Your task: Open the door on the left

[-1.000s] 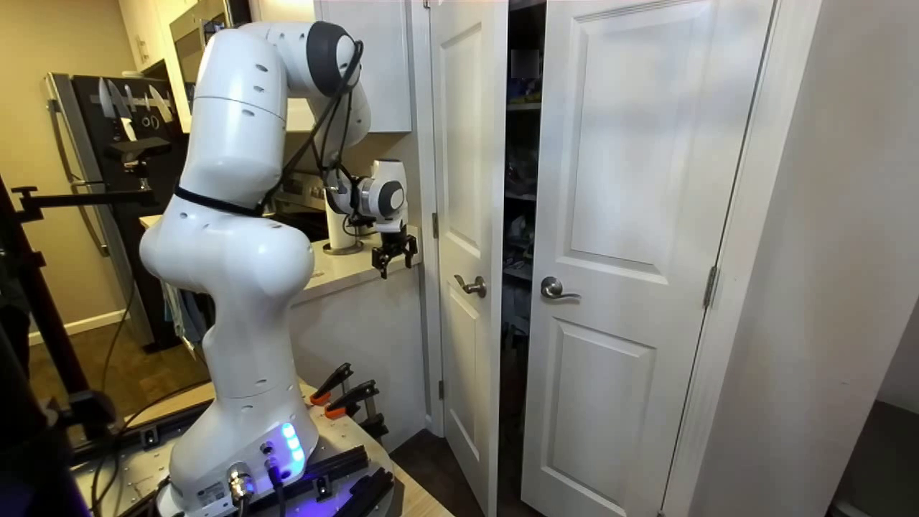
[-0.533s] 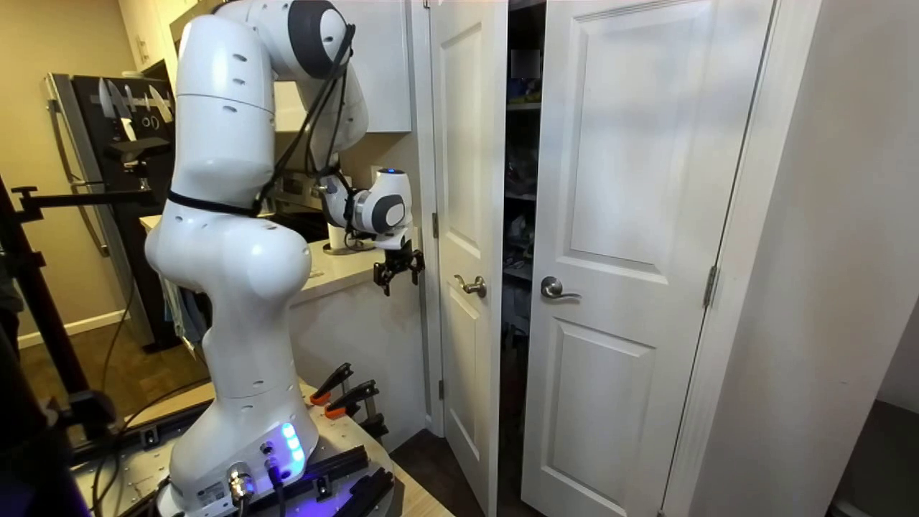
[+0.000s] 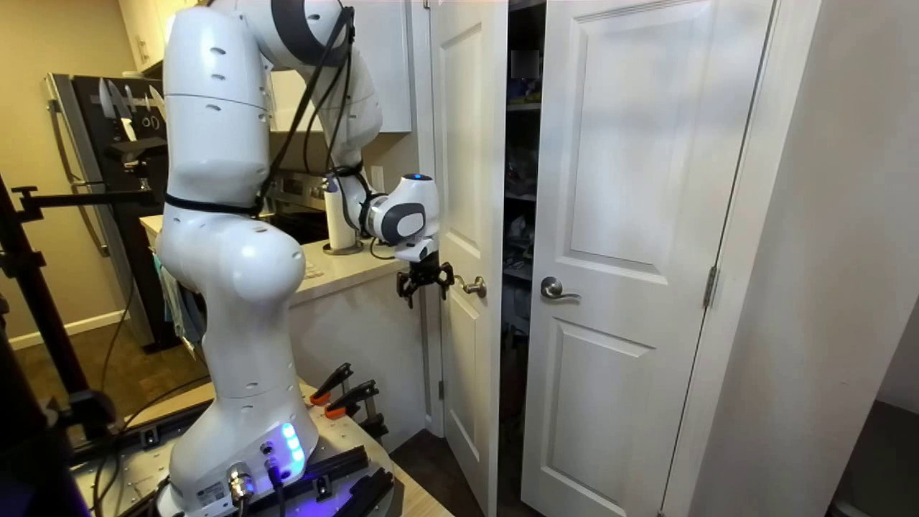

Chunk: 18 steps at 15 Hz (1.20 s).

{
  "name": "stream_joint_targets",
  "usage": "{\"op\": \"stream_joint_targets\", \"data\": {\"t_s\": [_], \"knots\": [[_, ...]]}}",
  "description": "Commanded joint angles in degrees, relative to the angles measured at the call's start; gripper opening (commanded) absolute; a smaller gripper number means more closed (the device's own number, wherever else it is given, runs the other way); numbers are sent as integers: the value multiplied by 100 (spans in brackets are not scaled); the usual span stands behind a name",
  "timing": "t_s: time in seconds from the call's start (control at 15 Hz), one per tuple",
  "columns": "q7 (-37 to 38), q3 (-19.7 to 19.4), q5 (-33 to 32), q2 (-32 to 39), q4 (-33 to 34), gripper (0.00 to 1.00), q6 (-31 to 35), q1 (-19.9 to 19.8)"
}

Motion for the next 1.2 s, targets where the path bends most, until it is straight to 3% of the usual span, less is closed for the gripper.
{"op": "stream_joint_targets", "data": {"t_s": [0.0, 0.33, 1.0, 1.07, 1.13], "knots": [[238, -251, 403, -122, -148, 100, 289, -220], [1028, -621, 607, 119, 71, 100, 357, -337], [4119, -1429, 223, 755, 706, 100, 396, 46], [3474, -2099, 1132, 869, 726, 100, 425, 649], [3440, -2351, 1366, 924, 711, 100, 470, 853]]}}
